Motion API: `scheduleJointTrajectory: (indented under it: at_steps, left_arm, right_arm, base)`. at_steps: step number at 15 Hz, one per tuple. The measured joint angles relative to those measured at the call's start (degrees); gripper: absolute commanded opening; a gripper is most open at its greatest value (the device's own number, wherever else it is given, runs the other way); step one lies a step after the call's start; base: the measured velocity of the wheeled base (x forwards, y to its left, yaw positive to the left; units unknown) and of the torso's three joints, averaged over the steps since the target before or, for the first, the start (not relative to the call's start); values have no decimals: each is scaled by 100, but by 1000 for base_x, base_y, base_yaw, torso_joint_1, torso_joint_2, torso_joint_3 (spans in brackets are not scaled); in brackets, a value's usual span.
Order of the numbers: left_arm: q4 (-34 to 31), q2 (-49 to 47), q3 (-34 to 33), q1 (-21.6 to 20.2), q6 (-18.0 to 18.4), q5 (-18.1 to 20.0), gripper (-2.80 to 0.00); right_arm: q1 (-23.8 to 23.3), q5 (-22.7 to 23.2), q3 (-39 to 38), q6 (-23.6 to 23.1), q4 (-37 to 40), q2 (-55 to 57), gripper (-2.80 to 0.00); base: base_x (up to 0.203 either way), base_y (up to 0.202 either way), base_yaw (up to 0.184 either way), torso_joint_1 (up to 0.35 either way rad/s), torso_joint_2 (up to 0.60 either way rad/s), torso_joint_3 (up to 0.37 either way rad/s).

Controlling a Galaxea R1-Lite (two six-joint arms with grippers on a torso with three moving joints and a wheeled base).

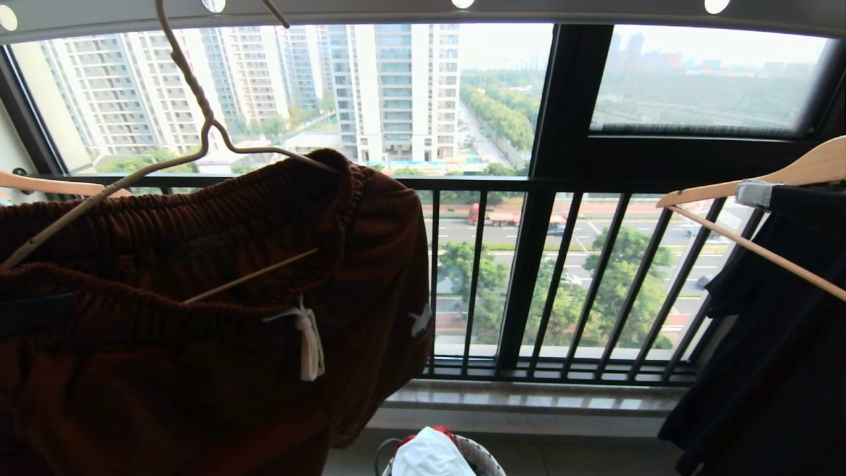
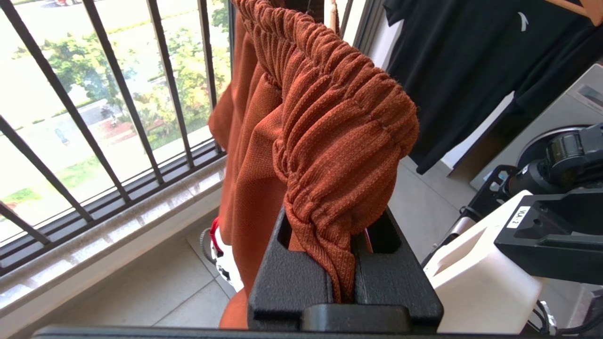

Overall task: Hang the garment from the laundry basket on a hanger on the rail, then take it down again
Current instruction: Hang the clothes rack on the clothesline

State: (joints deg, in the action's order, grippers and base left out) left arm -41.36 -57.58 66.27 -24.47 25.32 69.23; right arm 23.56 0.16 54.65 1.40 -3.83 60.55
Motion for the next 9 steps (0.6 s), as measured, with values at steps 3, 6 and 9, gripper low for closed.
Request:
scheduleJointTrajectory:
  at_steps: [3, 6, 9]
  left_arm:
    - [-4, -2, 187, -284, -140, 1, -280]
    - [-1, -101, 386, -665, -219, 1, -280]
    - [0, -239, 510, -1038, -217, 1, -280]
  right_arm:
    - [0, 23, -9, -28, -2, -35, -280]
    - [25, 136, -30, -28, 0, -24, -280]
    - [33, 138, -33, -28, -13, -7, -280]
  base:
    - [0, 0, 0, 0, 0, 0]
    - [0, 0, 0, 0, 0, 0]
    - [0, 0, 0, 0, 0, 0]
